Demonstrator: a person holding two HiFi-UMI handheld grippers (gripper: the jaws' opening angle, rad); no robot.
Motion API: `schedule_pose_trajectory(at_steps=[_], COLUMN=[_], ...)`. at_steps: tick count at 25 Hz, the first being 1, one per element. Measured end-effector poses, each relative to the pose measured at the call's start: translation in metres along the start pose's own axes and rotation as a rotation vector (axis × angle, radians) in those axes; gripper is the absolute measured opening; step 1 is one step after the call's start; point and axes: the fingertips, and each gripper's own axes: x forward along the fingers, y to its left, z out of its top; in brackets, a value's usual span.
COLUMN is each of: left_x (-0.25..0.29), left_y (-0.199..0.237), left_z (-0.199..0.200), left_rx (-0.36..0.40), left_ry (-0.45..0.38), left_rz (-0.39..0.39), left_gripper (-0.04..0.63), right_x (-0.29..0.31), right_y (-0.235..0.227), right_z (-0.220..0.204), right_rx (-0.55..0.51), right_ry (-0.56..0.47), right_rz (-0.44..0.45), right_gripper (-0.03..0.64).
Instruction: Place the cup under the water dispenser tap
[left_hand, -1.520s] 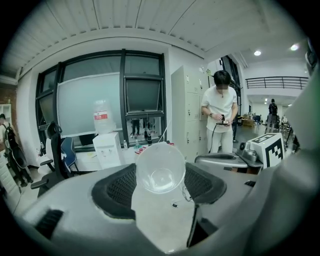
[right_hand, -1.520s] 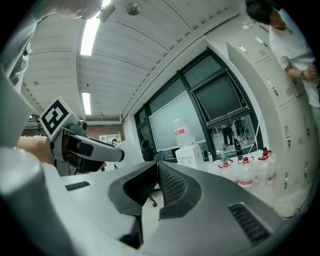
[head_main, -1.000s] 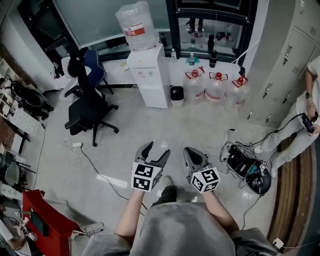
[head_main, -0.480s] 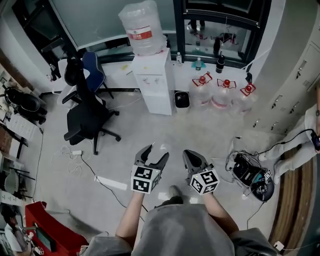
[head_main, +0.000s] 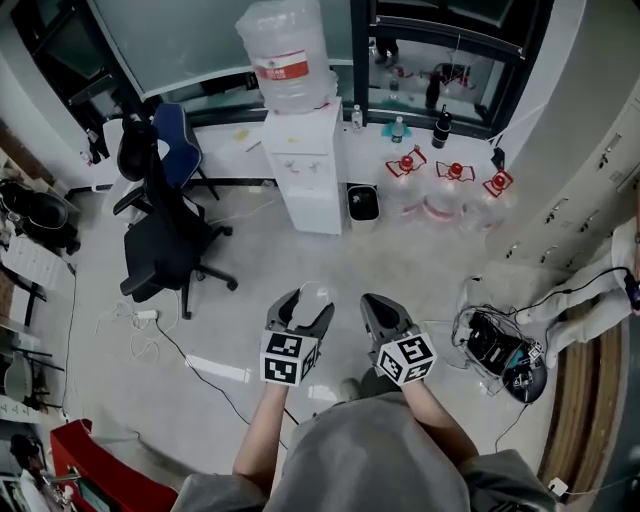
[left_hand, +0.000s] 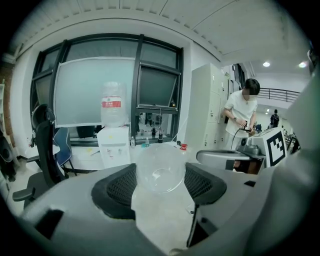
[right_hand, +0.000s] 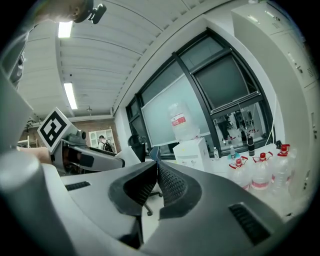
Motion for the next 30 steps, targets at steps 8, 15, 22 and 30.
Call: schedule_pose_trajectory(at_steps=[8, 15, 22, 30], left_x=[0.028, 0.068, 0.119, 0.183], left_y=[0.023, 0.054, 0.079, 0.105], left_z=[0.006, 0.017, 0.041, 0.069], left_rx=[-0.008, -0.019, -0.024, -0.022], left_ry=[0.015, 0.039, 0.061, 0.093], left_rz=[-0.009, -0.006, -0.002, 0.007], left_gripper=[0.305, 0.305, 0.305, 0.305], right_x=[0.035, 0.084, 0.131, 0.185], right_y=[-0.015, -0.043, -0.085, -0.139], right_z=[0.001, 0.006, 0.021, 0.038], right_rx=[0.000, 0.011, 0.028, 0.047], right_ry=[0.018, 0.033, 0.048, 0.068], right_rz=[0.001, 0.008, 0.014, 0.026], right_gripper=[0.012, 0.012, 0.012, 0.012])
